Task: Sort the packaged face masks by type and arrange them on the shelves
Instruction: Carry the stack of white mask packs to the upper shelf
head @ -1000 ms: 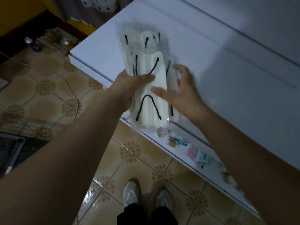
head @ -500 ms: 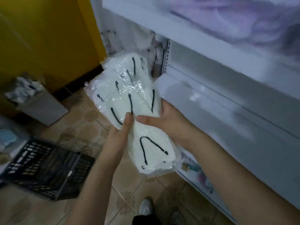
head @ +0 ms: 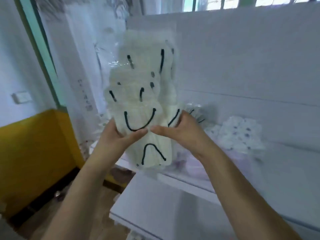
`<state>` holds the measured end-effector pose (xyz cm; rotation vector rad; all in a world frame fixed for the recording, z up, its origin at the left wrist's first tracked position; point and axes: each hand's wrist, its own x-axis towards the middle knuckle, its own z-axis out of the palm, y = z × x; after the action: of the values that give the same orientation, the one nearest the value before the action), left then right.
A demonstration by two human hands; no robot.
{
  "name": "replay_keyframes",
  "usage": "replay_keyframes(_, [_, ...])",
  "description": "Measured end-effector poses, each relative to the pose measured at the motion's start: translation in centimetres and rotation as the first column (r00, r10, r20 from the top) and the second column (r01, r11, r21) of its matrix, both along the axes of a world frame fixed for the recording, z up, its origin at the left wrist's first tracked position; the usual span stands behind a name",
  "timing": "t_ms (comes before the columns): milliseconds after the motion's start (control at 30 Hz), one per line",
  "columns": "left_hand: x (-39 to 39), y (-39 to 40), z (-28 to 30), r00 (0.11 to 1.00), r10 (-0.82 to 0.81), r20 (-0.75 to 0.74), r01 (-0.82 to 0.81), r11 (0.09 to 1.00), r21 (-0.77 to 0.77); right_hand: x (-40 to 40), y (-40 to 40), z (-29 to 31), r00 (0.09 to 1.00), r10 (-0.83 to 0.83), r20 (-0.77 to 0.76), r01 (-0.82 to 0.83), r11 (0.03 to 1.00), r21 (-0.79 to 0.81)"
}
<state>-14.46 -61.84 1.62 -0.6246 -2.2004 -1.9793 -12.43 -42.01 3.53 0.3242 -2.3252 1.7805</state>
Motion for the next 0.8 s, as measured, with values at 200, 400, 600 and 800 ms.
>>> replay_keyframes(200, [-6.8, 6.2, 3.2, 0.995, -0.087, -0.058, 0.081, 0.992, -0.102, -3.5, 6.6, 3.7, 0.996, -0.02, -0.088, 0.017, 0.999, -0.035])
replay_keyframes(400, [-13.2, 8.1, 1.8, 0.995, -0.099, -0.002, 0.097, 0.976, -0.196, -9.5, 9.6, 3.4, 0.999, -0.027, -0.042, 0.032, 0.993, 0.113])
replay_keyframes(600, [-16.8, 9.6, -1.6, 0.999, -0.039, 0.004, 0.039, 0.959, -0.282, -15.2, 9.5, -0.5, 0.998, -0.003, 0.063, -0.013, 0.968, 0.252])
replay_keyframes(800, [-19.9, 6.9, 1.5, 0.934, 0.261, -0.244, -0.315, 0.923, -0.221, -20.9, 9.9, 2.3, 0.963, -0.232, 0.137, 0.258, 0.941, -0.22])
